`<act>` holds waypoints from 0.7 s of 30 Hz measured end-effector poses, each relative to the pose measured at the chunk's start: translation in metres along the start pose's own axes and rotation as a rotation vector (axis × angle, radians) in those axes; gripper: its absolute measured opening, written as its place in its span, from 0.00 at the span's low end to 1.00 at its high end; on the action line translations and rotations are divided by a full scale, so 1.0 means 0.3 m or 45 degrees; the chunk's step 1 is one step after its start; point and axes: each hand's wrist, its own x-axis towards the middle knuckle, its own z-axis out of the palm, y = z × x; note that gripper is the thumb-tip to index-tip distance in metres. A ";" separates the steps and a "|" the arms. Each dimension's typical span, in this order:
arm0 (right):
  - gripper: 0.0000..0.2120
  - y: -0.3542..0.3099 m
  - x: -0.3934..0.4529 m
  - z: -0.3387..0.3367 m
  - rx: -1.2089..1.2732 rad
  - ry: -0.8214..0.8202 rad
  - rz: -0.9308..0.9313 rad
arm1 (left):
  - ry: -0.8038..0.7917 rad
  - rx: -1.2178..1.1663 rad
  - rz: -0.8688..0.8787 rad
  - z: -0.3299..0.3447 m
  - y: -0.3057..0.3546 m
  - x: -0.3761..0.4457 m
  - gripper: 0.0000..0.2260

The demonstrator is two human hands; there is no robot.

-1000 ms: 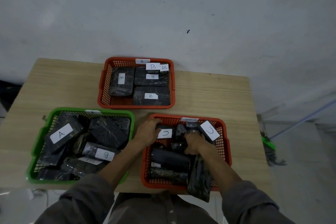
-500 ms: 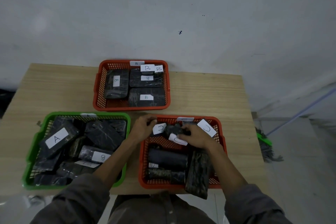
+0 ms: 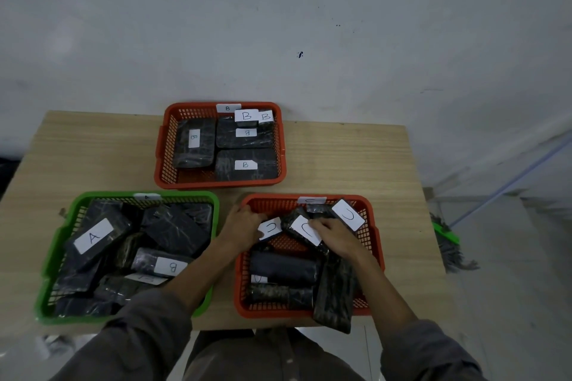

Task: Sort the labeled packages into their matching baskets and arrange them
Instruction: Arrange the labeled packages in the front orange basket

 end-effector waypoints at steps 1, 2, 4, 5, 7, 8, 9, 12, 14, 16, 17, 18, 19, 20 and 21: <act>0.20 0.000 -0.003 -0.001 0.008 0.000 -0.003 | -0.009 0.001 -0.010 0.001 0.002 0.001 0.24; 0.20 0.001 -0.006 -0.001 0.015 -0.001 -0.004 | -0.011 -0.008 -0.018 0.003 0.004 0.002 0.23; 0.19 0.008 -0.009 -0.004 -0.007 -0.003 0.003 | 0.012 -0.057 -0.033 0.004 0.003 0.006 0.20; 0.19 0.014 -0.009 -0.005 -0.056 -0.011 0.011 | 0.047 -0.102 -0.044 0.002 0.001 0.007 0.18; 0.18 0.030 -0.007 -0.006 -0.232 -0.044 0.029 | 0.159 -0.214 -0.044 -0.004 -0.001 0.010 0.14; 0.19 0.039 -0.007 -0.007 -0.322 -0.043 0.039 | 0.203 -0.271 -0.033 -0.010 0.003 0.014 0.13; 0.20 0.047 -0.009 -0.007 -0.395 -0.018 0.048 | 0.218 -0.331 -0.022 -0.016 0.010 0.019 0.12; 0.22 0.066 -0.026 -0.009 -0.500 0.115 0.057 | 0.157 -0.521 -0.038 -0.023 0.063 0.043 0.13; 0.20 0.072 -0.037 -0.004 -0.519 0.176 0.014 | 0.087 -0.604 -0.037 -0.015 0.113 0.066 0.16; 0.17 0.074 -0.047 0.010 -0.494 0.176 -0.066 | 0.019 -0.607 -0.022 -0.004 0.161 0.088 0.22; 0.16 0.074 -0.050 0.015 -0.494 0.171 -0.105 | -0.002 -0.588 -0.018 0.001 0.180 0.099 0.23; 0.16 0.076 -0.051 0.019 -0.516 0.181 -0.133 | -0.012 -0.574 -0.015 0.007 0.196 0.110 0.24; 0.16 0.078 -0.050 0.021 -0.553 0.207 -0.147 | -0.013 -0.571 -0.014 0.014 0.208 0.118 0.25; 0.16 0.078 -0.050 0.021 -0.591 0.243 -0.151 | -0.007 -0.572 -0.012 0.020 0.215 0.125 0.26; 0.17 0.077 -0.047 0.021 -0.623 0.279 -0.152 | -0.002 -0.566 -0.003 0.024 0.219 0.132 0.26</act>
